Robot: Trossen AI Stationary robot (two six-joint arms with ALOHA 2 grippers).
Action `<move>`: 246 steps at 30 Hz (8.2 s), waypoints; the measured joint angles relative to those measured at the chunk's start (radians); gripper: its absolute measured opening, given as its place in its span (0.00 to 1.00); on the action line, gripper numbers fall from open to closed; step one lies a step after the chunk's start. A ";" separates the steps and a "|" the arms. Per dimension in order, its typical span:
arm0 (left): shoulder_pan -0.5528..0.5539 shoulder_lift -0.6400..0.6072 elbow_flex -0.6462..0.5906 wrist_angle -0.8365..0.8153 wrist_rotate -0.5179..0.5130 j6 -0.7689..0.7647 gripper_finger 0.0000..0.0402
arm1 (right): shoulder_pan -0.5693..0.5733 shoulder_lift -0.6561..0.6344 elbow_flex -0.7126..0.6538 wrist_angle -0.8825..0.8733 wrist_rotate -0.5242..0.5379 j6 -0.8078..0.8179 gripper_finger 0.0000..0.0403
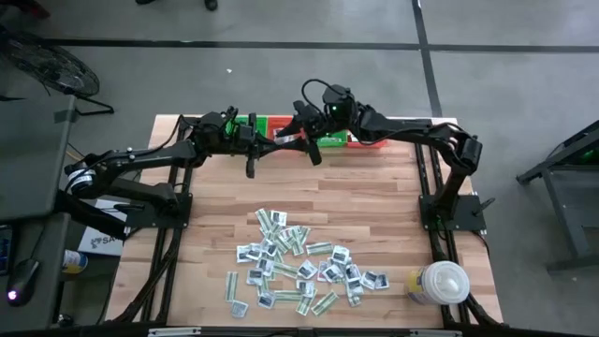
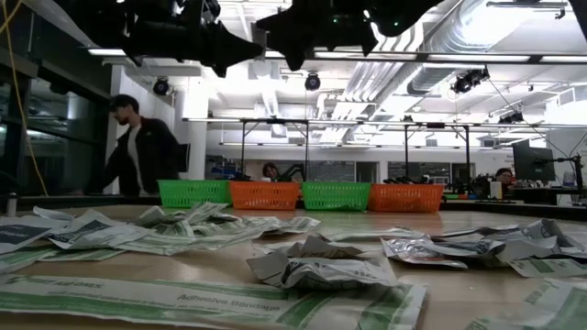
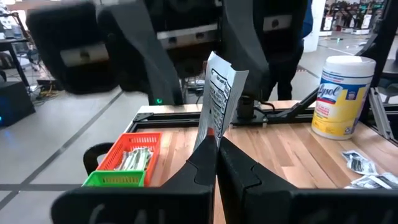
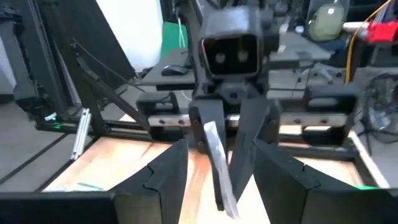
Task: Pick & Place First Aid Supplies
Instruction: Put the orange ointment pack in the right green bin, then put the green bandage pack in the right orange bin
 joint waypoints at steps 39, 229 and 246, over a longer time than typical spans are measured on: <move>0.000 -0.002 0.000 -0.008 -0.056 0.084 0.31 | -0.026 0.009 0.000 0.029 0.175 0.027 0.00; -0.510 0.428 0.095 -0.987 -0.497 -0.514 0.00 | 0.051 -0.803 -0.528 -0.894 0.674 0.041 0.29; -0.512 0.017 0.093 -0.948 -0.666 -0.555 0.00 | 0.050 -0.802 -0.528 -0.760 0.579 0.018 0.29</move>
